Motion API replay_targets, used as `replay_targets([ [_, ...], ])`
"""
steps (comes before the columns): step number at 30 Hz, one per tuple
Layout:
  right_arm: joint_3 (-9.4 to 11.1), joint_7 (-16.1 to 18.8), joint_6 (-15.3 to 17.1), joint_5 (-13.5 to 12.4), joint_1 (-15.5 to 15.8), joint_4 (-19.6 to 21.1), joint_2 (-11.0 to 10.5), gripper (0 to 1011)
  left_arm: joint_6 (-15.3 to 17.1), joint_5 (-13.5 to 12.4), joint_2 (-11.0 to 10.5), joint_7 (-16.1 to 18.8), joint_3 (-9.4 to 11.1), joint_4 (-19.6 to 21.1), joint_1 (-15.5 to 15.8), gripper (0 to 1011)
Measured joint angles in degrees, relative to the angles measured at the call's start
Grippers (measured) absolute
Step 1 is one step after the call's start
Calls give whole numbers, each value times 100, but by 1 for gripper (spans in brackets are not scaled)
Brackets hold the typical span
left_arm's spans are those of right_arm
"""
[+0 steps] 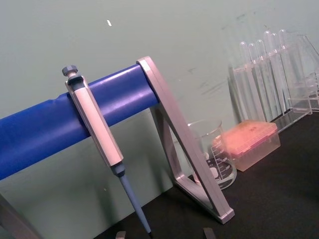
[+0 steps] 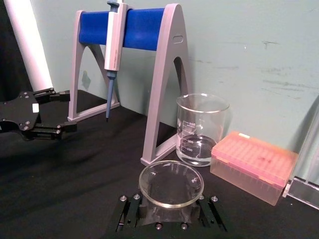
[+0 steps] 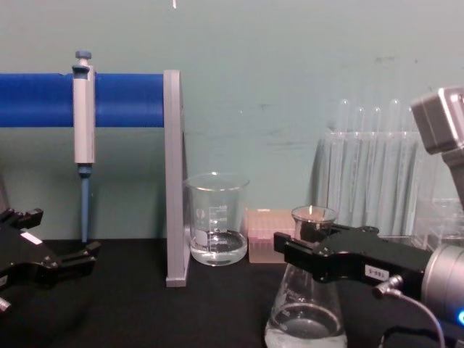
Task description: Grasp the erlenmeyer flask with one hand, shake it three times, then place it back.
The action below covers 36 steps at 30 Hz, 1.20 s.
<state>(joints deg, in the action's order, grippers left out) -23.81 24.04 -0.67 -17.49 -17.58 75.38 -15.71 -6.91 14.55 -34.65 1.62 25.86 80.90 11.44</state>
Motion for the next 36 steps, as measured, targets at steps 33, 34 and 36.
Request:
replay_targets([
  [33,183,-243,438,-77,-52,630,-60,453,0,0,0,0,0,0,0,1001],
  [34,187,-245,454,-77,-62,660,-73,452,0,0,0,0,0,0,0,1001],
  [36,191,-246,473,-77,-75,691,-87,453,0,0,0,0,0,0,0,1001],
])
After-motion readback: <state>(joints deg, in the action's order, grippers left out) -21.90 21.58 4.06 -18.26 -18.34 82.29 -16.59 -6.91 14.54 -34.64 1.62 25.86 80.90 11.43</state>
